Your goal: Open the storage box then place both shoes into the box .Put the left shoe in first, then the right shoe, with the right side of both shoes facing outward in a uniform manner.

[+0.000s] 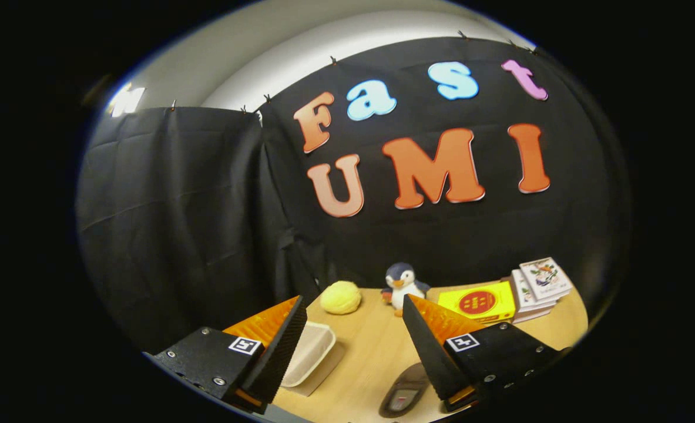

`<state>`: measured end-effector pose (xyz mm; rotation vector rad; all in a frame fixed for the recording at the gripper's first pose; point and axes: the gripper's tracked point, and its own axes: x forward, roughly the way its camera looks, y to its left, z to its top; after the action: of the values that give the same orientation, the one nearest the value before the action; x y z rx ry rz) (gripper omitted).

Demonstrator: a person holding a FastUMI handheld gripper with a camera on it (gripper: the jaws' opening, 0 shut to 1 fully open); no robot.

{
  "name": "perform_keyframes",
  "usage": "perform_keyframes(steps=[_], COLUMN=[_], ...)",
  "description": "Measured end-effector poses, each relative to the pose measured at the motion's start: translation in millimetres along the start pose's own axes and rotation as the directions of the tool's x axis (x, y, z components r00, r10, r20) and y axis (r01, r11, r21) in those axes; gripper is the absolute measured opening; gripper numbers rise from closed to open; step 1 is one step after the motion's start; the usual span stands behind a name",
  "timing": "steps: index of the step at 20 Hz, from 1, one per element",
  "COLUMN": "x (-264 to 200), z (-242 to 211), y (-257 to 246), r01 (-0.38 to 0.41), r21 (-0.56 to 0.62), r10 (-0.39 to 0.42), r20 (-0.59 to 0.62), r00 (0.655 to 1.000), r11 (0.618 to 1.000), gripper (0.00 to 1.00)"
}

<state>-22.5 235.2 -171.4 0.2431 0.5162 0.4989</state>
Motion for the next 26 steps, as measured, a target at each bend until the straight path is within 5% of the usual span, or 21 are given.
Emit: perform_keyframes(steps=[5, 10, 17, 26], x=[37.2, 59.4, 98.6, 124.5], z=[-99.3, -153.9, -222.2, -269.5], y=[43.7, 67.4, 87.5, 110.0], r01=[-0.089, -0.070, -0.046, -0.062], r21=[0.216, 0.365, 0.475, 0.598], r10=[0.152, 0.238, 0.335, 0.455], r20=[-0.296, -0.440, -0.546, -0.534], r00=[0.943, 0.866, 0.768, 0.712], r11=[0.972, 0.928, 0.879, 0.799], gripper=[0.98, 0.97, 0.96, 0.96])
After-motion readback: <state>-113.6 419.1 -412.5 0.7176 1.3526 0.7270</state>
